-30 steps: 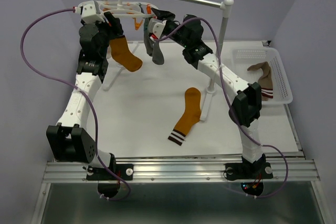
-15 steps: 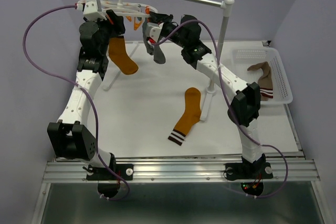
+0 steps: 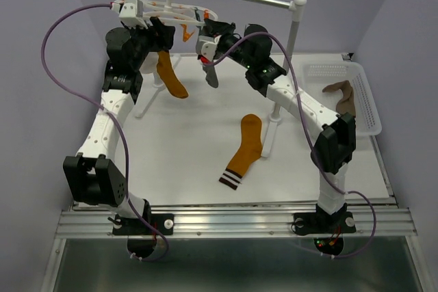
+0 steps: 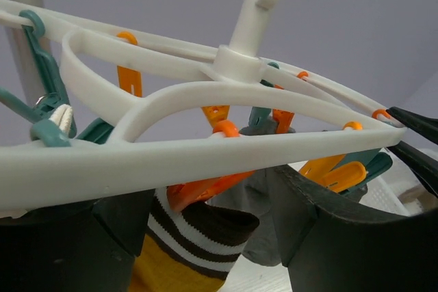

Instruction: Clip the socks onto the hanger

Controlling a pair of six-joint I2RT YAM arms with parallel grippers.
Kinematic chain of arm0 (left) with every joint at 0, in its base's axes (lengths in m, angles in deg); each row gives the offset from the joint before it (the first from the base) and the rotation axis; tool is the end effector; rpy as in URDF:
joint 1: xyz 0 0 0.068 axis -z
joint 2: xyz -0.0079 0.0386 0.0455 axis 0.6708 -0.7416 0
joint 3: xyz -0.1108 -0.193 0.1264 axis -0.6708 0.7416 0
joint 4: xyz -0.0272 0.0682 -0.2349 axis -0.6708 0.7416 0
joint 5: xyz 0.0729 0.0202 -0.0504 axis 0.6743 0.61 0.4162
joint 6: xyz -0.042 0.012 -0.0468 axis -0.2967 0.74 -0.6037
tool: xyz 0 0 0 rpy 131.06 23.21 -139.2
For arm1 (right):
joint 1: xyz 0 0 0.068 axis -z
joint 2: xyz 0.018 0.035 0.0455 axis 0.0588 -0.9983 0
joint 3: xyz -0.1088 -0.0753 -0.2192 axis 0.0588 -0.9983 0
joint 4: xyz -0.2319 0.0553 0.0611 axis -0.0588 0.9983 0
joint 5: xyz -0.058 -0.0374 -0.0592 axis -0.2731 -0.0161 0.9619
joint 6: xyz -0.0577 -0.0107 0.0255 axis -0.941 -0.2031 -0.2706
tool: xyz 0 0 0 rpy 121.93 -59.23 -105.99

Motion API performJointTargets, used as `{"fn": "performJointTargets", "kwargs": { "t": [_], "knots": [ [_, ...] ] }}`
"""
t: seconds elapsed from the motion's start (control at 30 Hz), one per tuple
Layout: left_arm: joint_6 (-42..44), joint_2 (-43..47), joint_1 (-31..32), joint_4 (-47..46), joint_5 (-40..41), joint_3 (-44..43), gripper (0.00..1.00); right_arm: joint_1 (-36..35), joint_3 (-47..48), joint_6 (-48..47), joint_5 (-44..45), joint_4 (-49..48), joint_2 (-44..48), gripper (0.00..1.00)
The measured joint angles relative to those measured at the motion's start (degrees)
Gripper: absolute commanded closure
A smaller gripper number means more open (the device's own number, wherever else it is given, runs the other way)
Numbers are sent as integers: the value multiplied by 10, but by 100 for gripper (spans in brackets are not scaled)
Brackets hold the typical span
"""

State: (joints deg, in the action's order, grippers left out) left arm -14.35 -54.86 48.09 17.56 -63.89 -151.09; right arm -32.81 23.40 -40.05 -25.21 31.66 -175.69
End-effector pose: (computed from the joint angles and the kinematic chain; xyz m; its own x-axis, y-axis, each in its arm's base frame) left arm 0.3476 -0.0496 0.4382 0.1452 -0.2250 -0.9635 0.3995 0.9042 -0.1510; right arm 0.3674 0.2864 0.4178 0.8004 -0.5242 -0.2909 -0.1248 0.3289 -0.9361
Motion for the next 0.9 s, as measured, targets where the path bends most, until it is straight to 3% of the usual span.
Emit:
{"fn": "performJointTargets", "kwargs": {
  "t": [0.3,0.6,0.77,0.9],
  "knots": [
    [67,0,41,17,-57,-4,2,0,-31,-3,31,59,59,97],
    [202,49,114,44,-47,37,2,0,-15,5,47,127,74,98],
    [241,50,142,48,18,37,5,0,-11,5,56,141,74,98],
    [266,50,173,48,78,42,1,1,-7,7,64,153,74,98]
  ]
}}
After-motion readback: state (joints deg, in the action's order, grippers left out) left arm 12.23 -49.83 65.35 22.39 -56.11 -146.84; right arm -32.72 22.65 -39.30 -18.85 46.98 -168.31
